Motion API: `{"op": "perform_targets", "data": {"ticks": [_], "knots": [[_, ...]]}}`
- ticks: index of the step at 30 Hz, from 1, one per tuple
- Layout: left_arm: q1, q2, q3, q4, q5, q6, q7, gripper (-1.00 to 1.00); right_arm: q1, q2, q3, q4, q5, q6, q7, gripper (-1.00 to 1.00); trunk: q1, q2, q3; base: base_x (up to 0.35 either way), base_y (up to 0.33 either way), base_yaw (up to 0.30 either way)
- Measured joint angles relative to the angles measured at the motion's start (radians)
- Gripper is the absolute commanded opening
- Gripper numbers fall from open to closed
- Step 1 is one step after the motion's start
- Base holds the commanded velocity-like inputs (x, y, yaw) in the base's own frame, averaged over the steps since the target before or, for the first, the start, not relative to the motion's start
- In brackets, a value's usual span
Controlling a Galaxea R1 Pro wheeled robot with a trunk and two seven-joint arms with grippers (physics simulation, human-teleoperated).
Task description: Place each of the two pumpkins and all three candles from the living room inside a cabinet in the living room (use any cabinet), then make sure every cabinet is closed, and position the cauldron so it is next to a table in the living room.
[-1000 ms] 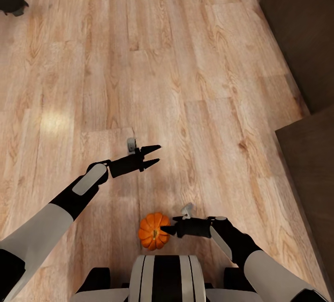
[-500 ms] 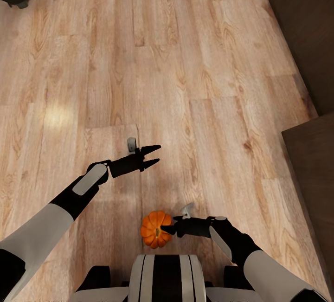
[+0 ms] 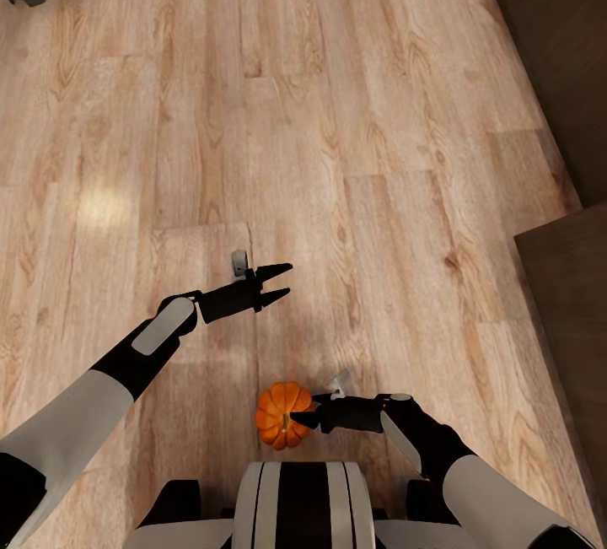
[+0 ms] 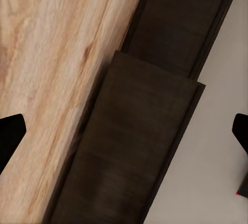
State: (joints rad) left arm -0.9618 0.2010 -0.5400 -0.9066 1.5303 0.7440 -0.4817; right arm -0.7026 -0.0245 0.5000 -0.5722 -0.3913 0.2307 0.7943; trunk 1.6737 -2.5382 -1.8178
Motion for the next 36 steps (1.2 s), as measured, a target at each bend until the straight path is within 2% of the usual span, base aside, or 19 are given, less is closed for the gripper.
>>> {"op": "perform_targets", "data": {"ticks": [11, 15, 21, 24, 30, 36], "knots": [[0.0, 0.0, 0.0, 0.0, -0.001, 0.0, 0.0, 1.0, 0.0, 0.0, -0.001, 0.002, 0.001, -0.003, -0.014, 1.0, 0.0, 0.0, 0.0, 0.0, 0.0, 0.0], [0.0, 0.0, 0.0, 0.0, -0.001, 0.0, 0.0, 1.0, 0.0, 0.002, -0.001, 0.0, -0.013, -0.001, -0.074, 1.0, 0.0, 0.0, 0.0, 0.0, 0.0, 0.0], [0.006, 0.006, 0.003, 0.001, 0.004, -0.002, -0.003, 1.0, -0.001, -0.002, -0.007, -0.006, -0.017, 0.006, -0.071, 1.0, 0.0, 0.0, 0.0, 0.0, 0.0, 0.0], [0.009, 0.006, 0.004, 0.0, 0.003, -0.003, -0.004, 1.0, -0.006, 0.009, -0.012, -0.013, -0.016, 0.01, -0.076, 1.0, 0.0, 0.0, 0.0, 0.0, 0.0, 0.0], [0.026, 0.006, 0.006, 0.0, 0.002, -0.003, -0.006, 1.0, -0.008, 0.013, 0.021, 0.015, -0.015, -0.014, -0.081, 1.0, 0.0, 0.0, 0.0, 0.0, 0.0, 0.0], [0.029, 0.006, 0.006, 0.0, 0.002, -0.003, -0.006, 1.0, -0.008, 0.013, 0.027, 0.015, -0.032, -0.011, -0.089, 1.0, 0.0, 0.0, 0.0, 0.0, 0.0, 0.05]]}}
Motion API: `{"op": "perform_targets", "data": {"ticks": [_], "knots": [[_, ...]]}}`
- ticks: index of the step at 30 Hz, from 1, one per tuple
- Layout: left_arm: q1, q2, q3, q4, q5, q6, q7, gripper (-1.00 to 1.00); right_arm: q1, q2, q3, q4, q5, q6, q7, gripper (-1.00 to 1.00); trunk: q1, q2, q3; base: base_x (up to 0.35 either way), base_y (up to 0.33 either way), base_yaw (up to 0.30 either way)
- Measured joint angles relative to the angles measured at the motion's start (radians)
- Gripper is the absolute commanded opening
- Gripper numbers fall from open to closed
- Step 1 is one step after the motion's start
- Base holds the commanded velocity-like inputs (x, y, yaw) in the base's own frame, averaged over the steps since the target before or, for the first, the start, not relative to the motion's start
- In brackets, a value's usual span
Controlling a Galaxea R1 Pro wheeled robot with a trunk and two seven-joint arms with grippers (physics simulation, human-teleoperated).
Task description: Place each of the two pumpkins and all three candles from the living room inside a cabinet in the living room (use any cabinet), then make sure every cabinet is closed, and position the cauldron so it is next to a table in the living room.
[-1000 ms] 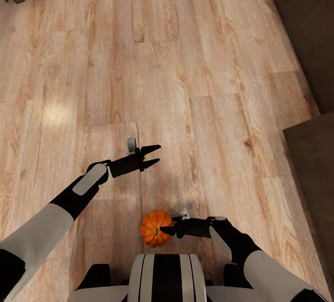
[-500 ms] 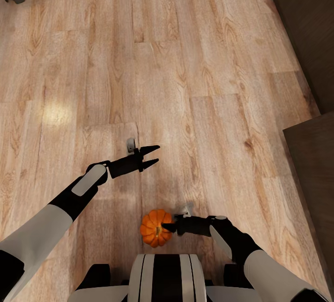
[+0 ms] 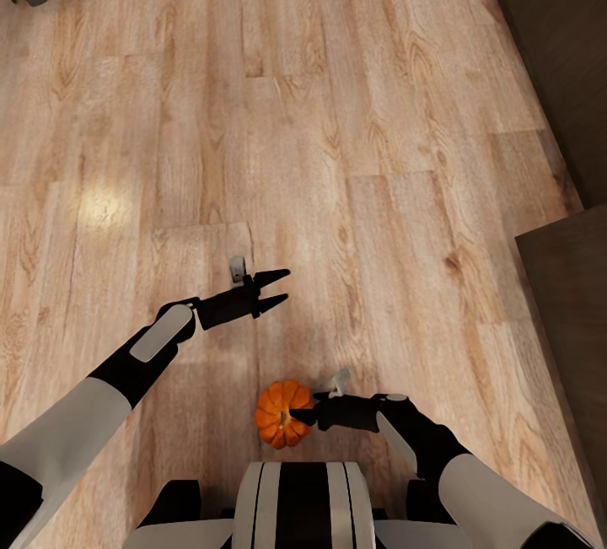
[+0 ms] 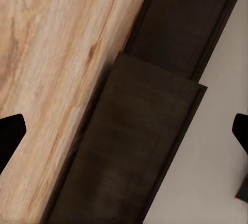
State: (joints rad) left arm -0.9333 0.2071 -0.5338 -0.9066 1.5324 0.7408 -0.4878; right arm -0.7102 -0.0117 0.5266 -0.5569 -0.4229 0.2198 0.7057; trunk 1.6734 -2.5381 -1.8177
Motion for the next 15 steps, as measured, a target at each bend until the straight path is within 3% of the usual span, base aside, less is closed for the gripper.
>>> {"op": "perform_targets", "data": {"ticks": [12, 13, 15], "knots": [[0.001, 0.0, 0.0, 0.002, 0.0, 0.0, 0.0, 1.0, 0.0, 0.0, 0.0, 0.0, -0.055, 0.002, 0.002, 1.0, 0.0, 0.0, 0.0, 0.0, 0.0, 0.142], [0.001, 0.0, 0.0, 0.002, 0.0, 0.0, 0.0, 1.0, 0.0, 0.0, 0.002, 0.0, 0.006, 0.002, 0.017, 1.0, 0.0, 0.0, 0.0, 0.0, 0.0, 0.222], [0.001, 0.0, 0.0, 0.002, 0.0, 0.0, 0.0, 1.0, 0.0, 0.0, 0.001, 0.0, 0.008, 0.003, 0.024, 1.0, 0.0, 0.0, 0.0, 0.0, 0.0, 0.254]]}}
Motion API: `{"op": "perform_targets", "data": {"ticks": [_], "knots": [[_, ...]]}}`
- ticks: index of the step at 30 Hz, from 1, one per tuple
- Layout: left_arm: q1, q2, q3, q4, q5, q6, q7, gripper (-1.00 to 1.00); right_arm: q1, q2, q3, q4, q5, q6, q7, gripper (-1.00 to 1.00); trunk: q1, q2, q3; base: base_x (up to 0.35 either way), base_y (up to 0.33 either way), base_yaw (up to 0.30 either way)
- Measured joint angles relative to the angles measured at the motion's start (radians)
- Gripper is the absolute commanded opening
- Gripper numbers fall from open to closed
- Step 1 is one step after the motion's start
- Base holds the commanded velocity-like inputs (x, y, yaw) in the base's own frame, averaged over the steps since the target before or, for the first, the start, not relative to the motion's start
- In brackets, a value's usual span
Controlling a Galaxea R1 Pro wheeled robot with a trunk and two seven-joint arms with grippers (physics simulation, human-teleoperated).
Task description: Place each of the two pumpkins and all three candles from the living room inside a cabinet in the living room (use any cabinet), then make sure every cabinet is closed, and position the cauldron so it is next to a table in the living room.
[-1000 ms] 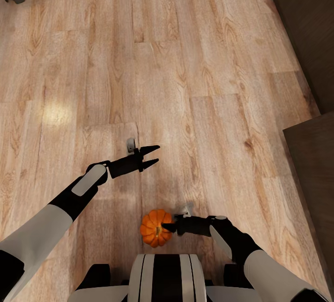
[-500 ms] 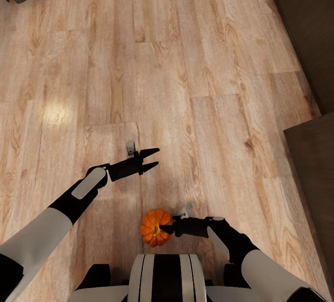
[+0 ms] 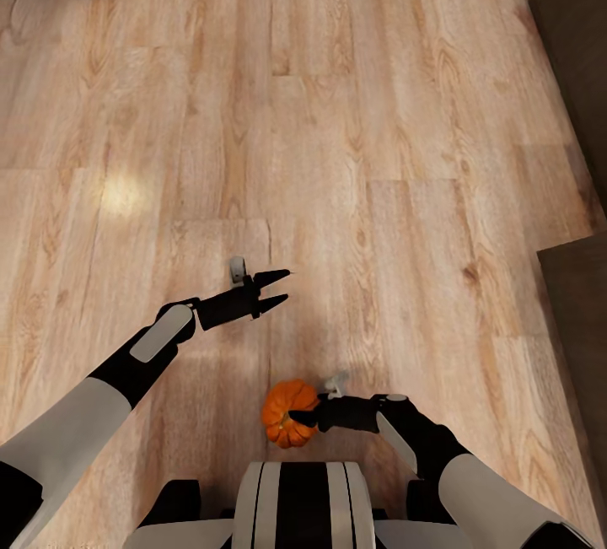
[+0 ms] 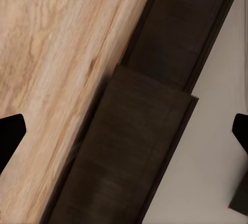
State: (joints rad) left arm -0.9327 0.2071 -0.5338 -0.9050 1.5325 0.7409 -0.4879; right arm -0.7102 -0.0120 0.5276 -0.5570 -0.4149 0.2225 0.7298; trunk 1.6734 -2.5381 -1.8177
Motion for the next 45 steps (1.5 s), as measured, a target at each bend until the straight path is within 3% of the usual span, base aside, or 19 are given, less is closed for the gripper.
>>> {"op": "perform_targets", "data": {"ticks": [5, 8, 12, 22, 23, 33, 37, 45], "knots": [[0.0, 0.0, 0.0, 0.0, 0.0, 0.0, 0.0, 1.0, 0.0, 0.0, 0.0, -0.001, 0.001, 0.0, 0.012, 1.0, 0.0, 0.0, 0.0, 0.0, 0.0, 0.273], [0.0, 0.0, 0.0, 0.0, 0.0, 0.0, 0.0, 1.0, 0.0, 0.0, 0.0, -0.002, -0.001, 0.001, -0.025, 1.0, 0.0, 0.0, 0.0, 0.0, 0.0, 0.284], [0.0, 0.0, 0.0, 0.0, 0.0, 0.0, 0.0, 1.0, -0.001, 0.0, -0.001, -0.002, -0.002, 0.002, -0.026, 1.0, 0.0, 0.0, 0.0, 0.0, 0.0, 0.273], [0.0, 0.0, 0.0, 0.002, 0.0, -0.001, 0.0, 1.0, 0.0, -0.003, 0.0, -0.021, 0.001, 0.003, -0.039, 1.0, 0.0, 0.0, 0.0, 0.0, 0.0, 0.038], [0.0, 0.0, 0.0, 0.002, 0.0, -0.001, 0.0, 1.0, 0.0, -0.003, -0.001, -0.022, 0.0, 0.004, -0.04, -1.0, 0.0, 0.0, 0.0, 0.0, 0.0, 0.0], [0.0, 0.0, 0.001, 0.003, 0.0, -0.001, 0.0, 1.0, 0.0, -0.003, -0.002, -0.026, 0.007, 0.005, -0.041, -1.0, 0.0, 0.0, 0.0, 0.0, 0.0, 0.0], [0.0, 0.0, 0.001, 0.003, 0.0, -0.001, 0.0, 1.0, 0.0, -0.005, -0.01, -0.075, 0.006, 0.022, -0.041, -1.0, 0.0, 0.0, 0.0, 0.0, 0.0, 0.0], [0.0, 0.003, 0.002, 0.002, 0.0, -0.001, 0.0, 1.0, 0.0, -0.01, -0.096, -0.138, 0.008, 0.083, -0.036, -1.0, 0.0, 0.0, 0.0, 0.0, 0.0, 0.0]]}}
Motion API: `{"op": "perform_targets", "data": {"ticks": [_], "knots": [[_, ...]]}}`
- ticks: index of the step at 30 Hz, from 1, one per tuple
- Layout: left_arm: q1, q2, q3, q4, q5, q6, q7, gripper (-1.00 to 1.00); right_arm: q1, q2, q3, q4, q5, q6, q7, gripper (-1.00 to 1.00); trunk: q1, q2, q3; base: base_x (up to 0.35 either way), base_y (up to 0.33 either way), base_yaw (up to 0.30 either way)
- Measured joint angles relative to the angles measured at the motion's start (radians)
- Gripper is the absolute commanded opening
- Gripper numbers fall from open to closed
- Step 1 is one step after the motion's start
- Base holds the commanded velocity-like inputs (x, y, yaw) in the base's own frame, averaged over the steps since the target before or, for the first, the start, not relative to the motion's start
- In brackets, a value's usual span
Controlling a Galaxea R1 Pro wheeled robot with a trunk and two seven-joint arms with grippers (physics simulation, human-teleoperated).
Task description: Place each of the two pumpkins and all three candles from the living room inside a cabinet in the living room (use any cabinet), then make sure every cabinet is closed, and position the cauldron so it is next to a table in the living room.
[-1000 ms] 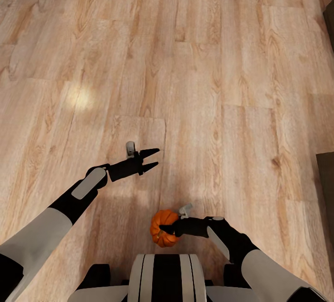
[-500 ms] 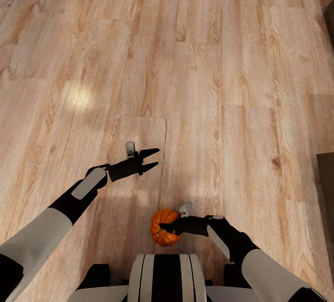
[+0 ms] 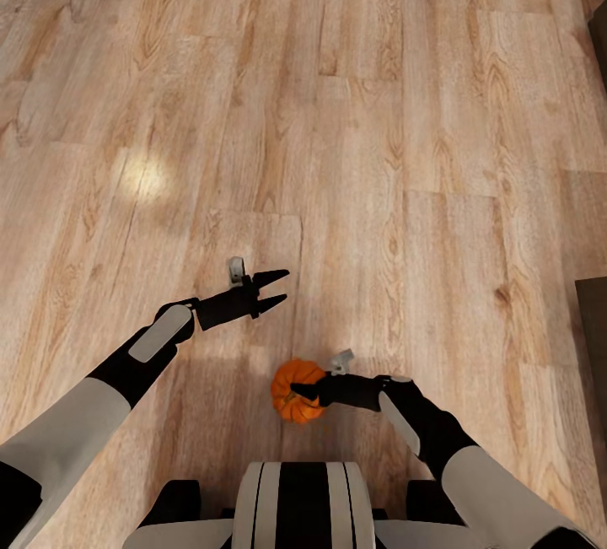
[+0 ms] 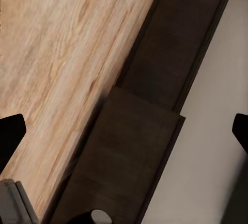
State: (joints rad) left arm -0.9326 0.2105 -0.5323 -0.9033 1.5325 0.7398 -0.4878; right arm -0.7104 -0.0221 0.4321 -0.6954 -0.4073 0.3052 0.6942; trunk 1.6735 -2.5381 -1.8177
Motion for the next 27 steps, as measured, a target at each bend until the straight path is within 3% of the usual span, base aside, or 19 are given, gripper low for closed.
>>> {"op": "perform_targets", "data": {"ticks": [5, 7, 9, 14, 23, 27], "knots": [[0.0, 0.032, 0.0, -0.003, 0.001, 0.0, -0.057, 1.0, 0.0, -0.007, -0.034, -0.004, 0.0, 0.003, 0.008, -1.0, 0.0, 0.0, 0.0, 0.0, 0.0, 0.0], [0.001, 0.052, 0.0, 0.0, 0.001, 0.0, -0.118, 1.0, 0.0, -0.023, -0.069, -0.004, 0.001, 0.007, 0.035, -1.0, 0.0, 0.0, 0.0, 0.0, 0.0, 0.0], [0.003, 0.064, 0.0, 0.001, 0.0, 0.0, -0.148, 1.0, 0.0, -0.037, -0.103, -0.015, 0.001, 0.057, 0.061, -1.0, 0.0, 0.0, 0.0, 0.0, 0.0, 0.0], [0.003, 0.073, 0.0, 0.002, 0.0, 0.0, -0.158, 1.0, 0.0, -0.049, -0.211, -0.073, 0.003, 0.124, 0.084, -1.0, 0.0, 0.0, 0.0, 0.0, 0.0, 0.0], [0.004, 0.093, 0.002, 0.005, 0.001, 0.0, -0.161, 1.0, 0.0, -0.083, -0.271, -0.105, 0.0, 0.172, 0.088, -1.0, 0.0, 0.0, 0.0, 0.0, 0.0, 0.0], [0.005, 0.093, 0.002, 0.006, 0.001, 0.0, -0.161, 1.0, 0.0, -0.092, -0.335, -0.137, 0.001, 0.218, 0.088, -1.0, 0.0, 0.0, 0.0, 0.0, 0.0, 0.0]]}}
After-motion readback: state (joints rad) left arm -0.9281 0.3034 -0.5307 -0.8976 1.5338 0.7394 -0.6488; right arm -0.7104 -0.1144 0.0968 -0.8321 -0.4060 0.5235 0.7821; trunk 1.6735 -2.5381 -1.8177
